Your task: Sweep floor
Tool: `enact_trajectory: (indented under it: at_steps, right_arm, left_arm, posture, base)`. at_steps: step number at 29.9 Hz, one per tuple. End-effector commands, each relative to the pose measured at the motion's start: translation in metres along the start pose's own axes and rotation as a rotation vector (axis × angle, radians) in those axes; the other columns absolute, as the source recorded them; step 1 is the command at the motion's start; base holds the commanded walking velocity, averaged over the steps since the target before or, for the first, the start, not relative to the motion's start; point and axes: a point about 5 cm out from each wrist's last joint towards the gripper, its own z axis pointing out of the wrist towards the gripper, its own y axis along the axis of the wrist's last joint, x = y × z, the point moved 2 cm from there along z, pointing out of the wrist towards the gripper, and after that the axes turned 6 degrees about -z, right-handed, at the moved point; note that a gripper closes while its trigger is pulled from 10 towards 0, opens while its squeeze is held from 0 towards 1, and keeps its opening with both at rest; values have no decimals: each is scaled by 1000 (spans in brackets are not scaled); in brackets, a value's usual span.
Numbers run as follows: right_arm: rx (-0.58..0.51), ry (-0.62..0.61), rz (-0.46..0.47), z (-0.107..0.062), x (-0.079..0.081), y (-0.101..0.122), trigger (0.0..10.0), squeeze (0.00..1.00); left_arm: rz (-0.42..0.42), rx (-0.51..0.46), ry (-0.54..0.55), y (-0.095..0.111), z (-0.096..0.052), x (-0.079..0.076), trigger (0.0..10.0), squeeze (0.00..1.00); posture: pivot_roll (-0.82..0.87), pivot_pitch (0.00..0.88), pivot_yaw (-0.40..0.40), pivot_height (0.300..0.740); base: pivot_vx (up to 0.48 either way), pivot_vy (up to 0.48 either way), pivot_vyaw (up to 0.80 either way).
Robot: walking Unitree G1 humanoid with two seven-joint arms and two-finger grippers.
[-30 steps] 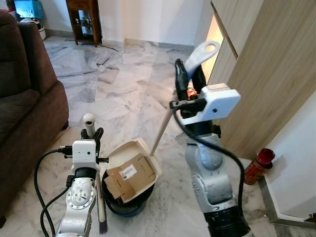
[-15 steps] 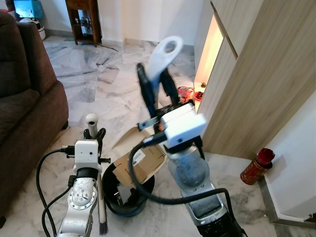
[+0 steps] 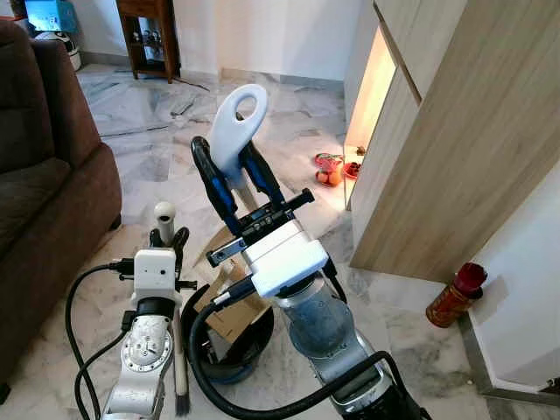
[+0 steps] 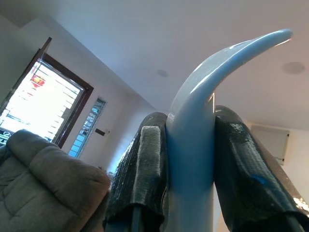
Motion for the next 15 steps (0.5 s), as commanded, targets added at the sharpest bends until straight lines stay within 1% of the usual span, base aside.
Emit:
enact_trajectory:
  at_steps: [1, 7, 8, 10, 12, 13, 15]
  right_arm:
    - [-68, -46, 1, 5, -1, 14, 10000, 0]
    - [-54, -51, -64, 5, -5, 8, 10000, 0]
    - [-46, -52, -94, 5, -8, 5, 10000, 0]
    - [-41, -51, -115, 4, -10, 3, 10000, 0]
    - [-14, -57, -156, 4, -17, -5, 10000, 0]
    - [35, -82, -214, 1, -31, -18, 10000, 0]
    - [123, -144, -271, -6, -55, -36, 10000, 0]
  left_arm:
    - [30, -65, -25, 13, 4, -4, 10000, 0]
    - [45, -67, -49, 12, 3, -8, 10000, 0]
    - [45, -67, -49, 12, 3, -8, 10000, 0]
    - [45, -67, -50, 12, 3, -8, 10000, 0]
    - [45, -68, -49, 12, 3, -8, 10000, 0]
    - [44, -67, -50, 12, 4, -9, 10000, 0]
    - [43, -66, -51, 12, 4, -10, 10000, 0]
  posture:
    - [152, 0, -87, 740]
    - [151, 0, -89, 740]
    - [151, 0, -89, 740]
    - [151, 0, -89, 740]
    - [151, 0, -89, 740]
    - [149, 0, -93, 740]
    - [143, 0, -92, 740]
  base:
    - [0, 0, 0]
    - [0, 0, 0]
    - [0, 0, 0]
    - [0, 0, 0]
    - [0, 0, 0]
    - [0, 0, 0]
    - [0, 0, 0]
